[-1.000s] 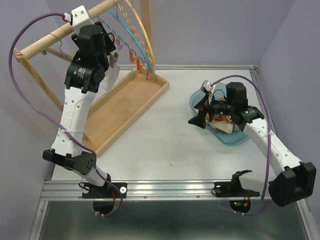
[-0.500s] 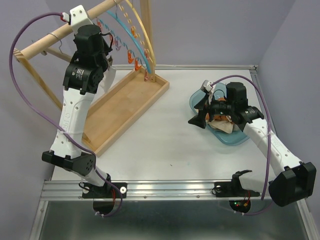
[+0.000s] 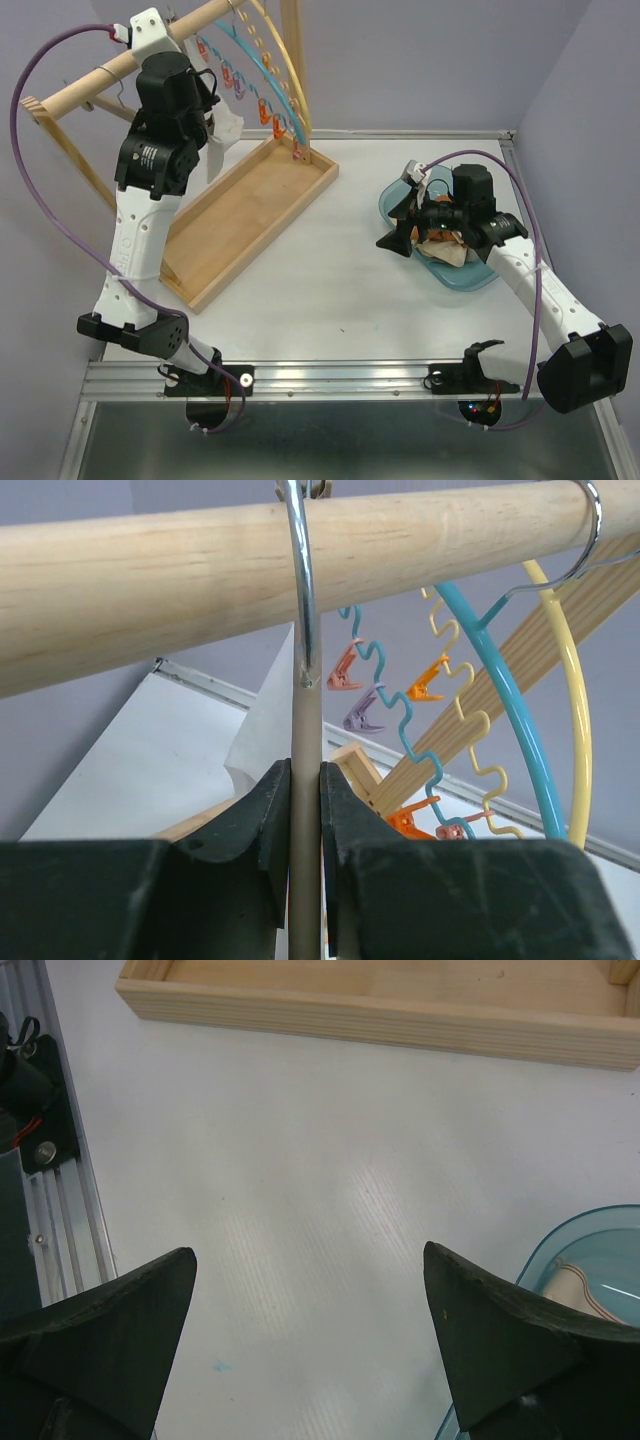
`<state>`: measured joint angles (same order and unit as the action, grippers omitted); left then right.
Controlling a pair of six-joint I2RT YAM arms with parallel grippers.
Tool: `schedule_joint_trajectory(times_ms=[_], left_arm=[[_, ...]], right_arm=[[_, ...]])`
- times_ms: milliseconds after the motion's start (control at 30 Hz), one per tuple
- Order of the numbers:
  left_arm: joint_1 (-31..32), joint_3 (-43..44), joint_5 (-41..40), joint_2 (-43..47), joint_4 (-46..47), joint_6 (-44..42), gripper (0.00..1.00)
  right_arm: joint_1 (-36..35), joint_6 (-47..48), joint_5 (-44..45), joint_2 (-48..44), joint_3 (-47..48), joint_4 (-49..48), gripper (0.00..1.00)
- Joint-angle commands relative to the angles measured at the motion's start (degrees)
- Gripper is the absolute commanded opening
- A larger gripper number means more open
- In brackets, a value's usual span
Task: Remove the underwear clipped to the hanger
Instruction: Pick up the hanger from the clothesline.
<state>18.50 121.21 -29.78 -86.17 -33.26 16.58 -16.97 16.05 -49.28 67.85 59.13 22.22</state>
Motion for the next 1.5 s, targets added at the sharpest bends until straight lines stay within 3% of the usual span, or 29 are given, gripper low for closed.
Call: schedule_joint_trajectory(times_ms=[0, 400, 1033, 1467], left_arm=[[-0.2, 3.2, -0.2, 4.3, 4.6, -1.7, 0.0], [0.0, 3.1, 6.7, 6.9, 5.1, -1.4, 0.0], [0.3, -9.4, 17.6, 16.2, 5.6, 0.8, 0.0], [0.3, -16.0, 20.6, 23.1, 4.7, 1.6, 0.0]], right_arm=[[-0.3, -0.4, -0.1, -0.4, -1.1, -2.7, 1.0], [-0.3, -0.2, 0.3, 0.1, -1.2, -2.8, 1.0], [-0.3, 0.2, 0.3, 0.4, -1.3, -2.8, 1.0], [-0.3, 0.4, 0.3, 0.7, -1.5, -2.7, 1.0]])
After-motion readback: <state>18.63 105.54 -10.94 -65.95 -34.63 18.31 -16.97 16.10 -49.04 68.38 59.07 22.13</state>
